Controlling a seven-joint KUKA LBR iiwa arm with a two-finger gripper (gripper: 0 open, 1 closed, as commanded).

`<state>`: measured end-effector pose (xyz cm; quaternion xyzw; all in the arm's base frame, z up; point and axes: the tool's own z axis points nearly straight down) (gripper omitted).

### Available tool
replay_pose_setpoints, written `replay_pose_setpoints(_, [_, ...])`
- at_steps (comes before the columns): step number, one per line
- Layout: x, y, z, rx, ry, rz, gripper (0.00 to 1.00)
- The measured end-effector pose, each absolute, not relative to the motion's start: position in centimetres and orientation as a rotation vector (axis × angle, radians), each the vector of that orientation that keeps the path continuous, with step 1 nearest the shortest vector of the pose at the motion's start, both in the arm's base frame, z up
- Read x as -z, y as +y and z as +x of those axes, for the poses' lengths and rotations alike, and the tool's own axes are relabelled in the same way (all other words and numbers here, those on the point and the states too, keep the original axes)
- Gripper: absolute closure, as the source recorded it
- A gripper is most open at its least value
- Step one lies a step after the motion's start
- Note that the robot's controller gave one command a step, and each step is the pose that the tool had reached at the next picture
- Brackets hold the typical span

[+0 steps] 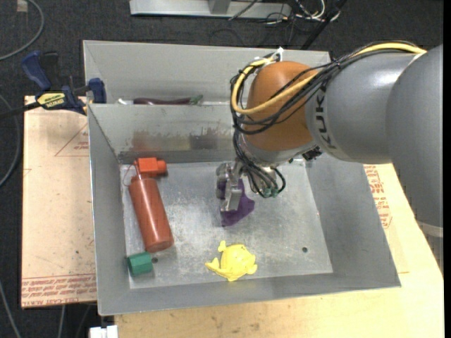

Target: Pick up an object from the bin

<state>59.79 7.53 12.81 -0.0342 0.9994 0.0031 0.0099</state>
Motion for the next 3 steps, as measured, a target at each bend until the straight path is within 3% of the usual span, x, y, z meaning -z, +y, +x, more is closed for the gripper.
replay_pose_setpoints(1, [-9.3, 6.0, 60.3, -0.009, 3.109, -0.379, 1.00])
replay_pose_setpoints(2, [-7.2, 0.6, 62.6, -0.009, 3.088, -0.409, 1.00])
replay_pose_setpoints(3, [-7.2, 0.6, 62.6, -0.009, 3.088, -0.409, 1.00])
